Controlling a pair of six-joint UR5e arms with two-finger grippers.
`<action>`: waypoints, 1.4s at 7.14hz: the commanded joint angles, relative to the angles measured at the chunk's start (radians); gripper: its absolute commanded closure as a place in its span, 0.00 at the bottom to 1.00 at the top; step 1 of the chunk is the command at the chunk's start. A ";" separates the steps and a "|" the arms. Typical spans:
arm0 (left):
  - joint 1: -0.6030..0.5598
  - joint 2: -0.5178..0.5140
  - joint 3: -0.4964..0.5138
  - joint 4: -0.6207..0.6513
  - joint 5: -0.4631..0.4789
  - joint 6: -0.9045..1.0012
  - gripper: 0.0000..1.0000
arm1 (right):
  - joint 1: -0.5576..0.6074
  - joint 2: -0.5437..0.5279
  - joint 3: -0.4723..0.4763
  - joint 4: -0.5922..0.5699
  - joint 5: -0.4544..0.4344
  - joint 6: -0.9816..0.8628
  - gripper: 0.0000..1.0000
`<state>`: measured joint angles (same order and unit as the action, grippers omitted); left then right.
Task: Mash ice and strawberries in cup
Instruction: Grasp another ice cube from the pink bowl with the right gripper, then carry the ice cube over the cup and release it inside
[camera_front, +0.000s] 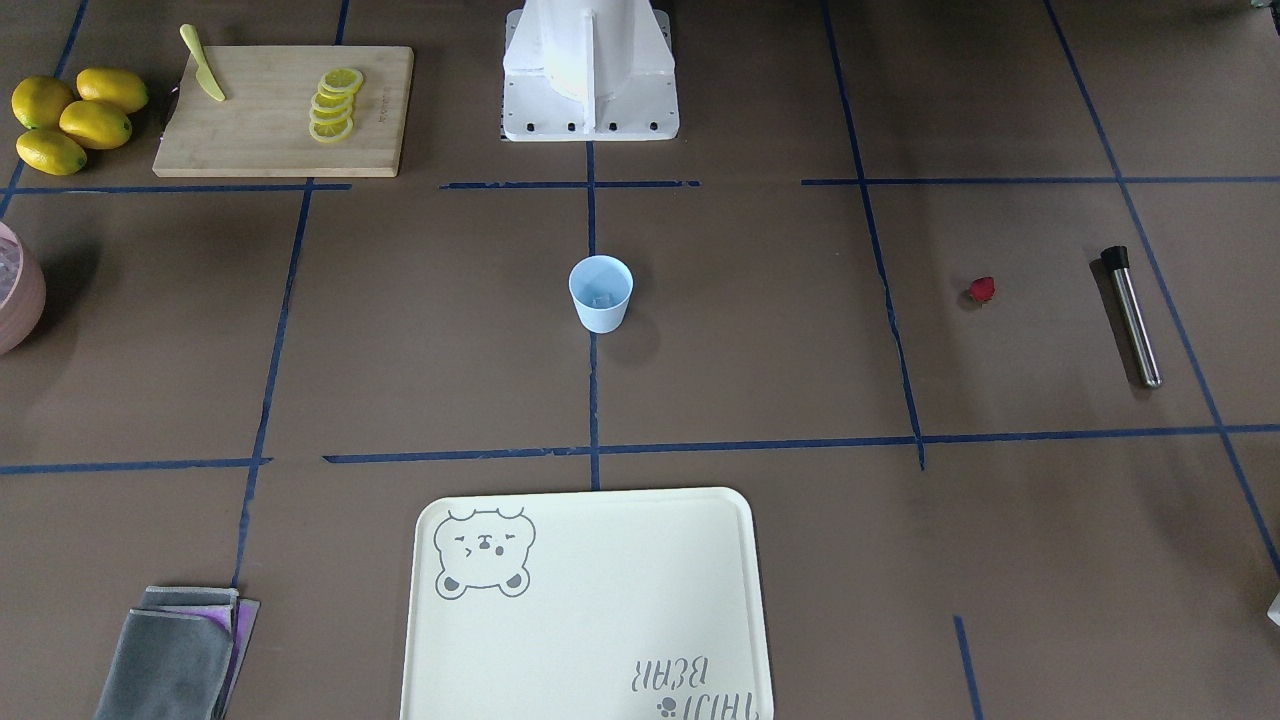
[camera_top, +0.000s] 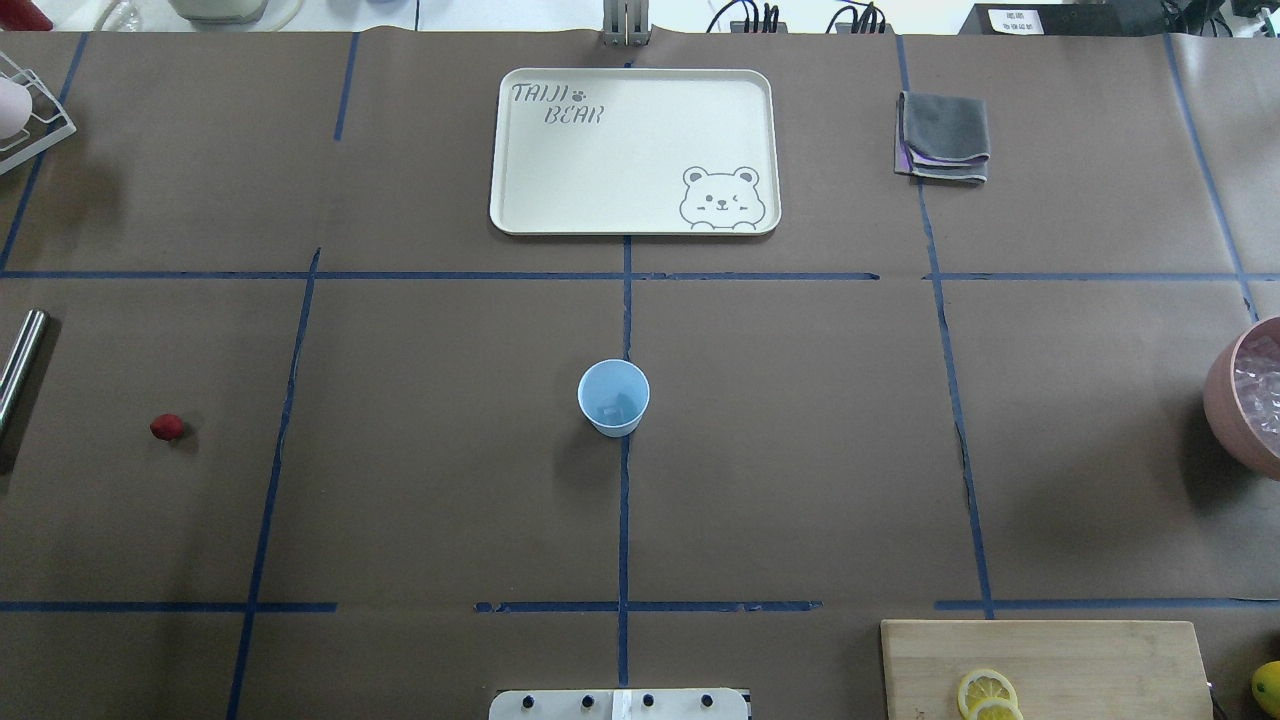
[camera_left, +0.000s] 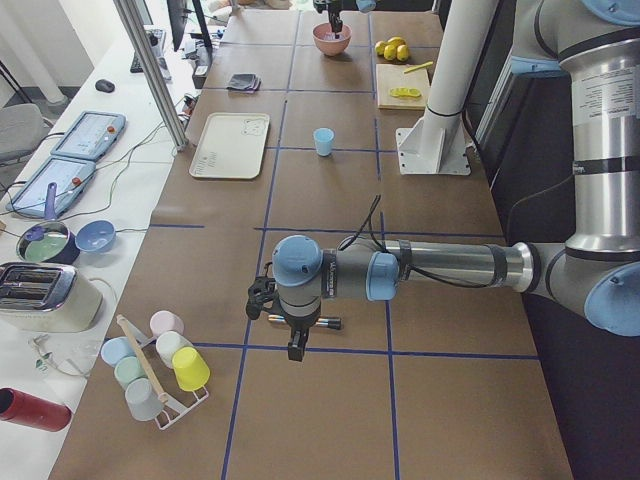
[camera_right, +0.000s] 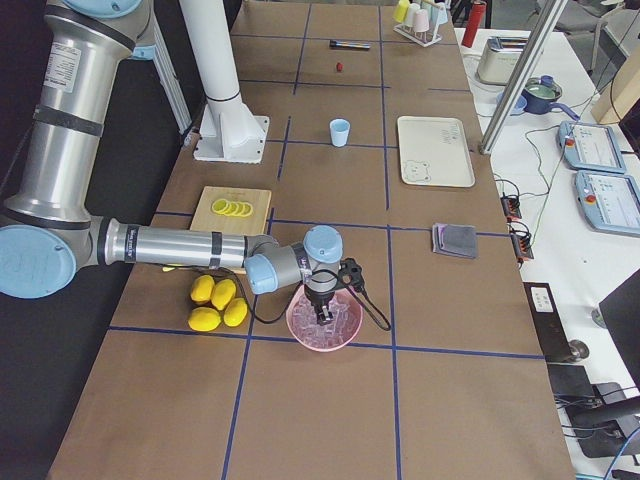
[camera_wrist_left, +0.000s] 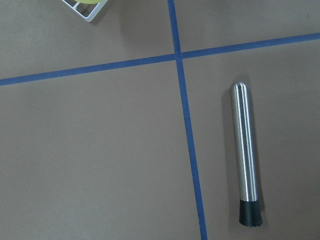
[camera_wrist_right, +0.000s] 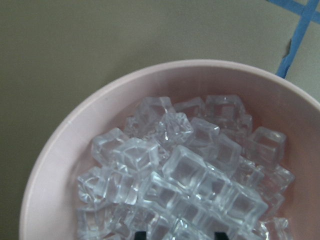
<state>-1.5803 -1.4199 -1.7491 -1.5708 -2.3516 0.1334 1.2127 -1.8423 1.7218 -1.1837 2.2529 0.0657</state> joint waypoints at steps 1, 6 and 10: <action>-0.001 -0.001 -0.001 0.000 0.000 0.000 0.00 | 0.001 0.000 0.005 -0.001 0.001 0.000 0.97; -0.001 -0.001 -0.006 0.003 0.000 0.000 0.00 | 0.025 0.127 0.342 -0.400 0.008 0.012 0.92; -0.001 -0.002 -0.012 0.003 0.000 -0.002 0.00 | -0.218 0.482 0.341 -0.459 -0.015 0.563 1.00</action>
<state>-1.5811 -1.4220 -1.7598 -1.5677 -2.3516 0.1320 1.1087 -1.4753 2.0657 -1.6379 2.2539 0.4144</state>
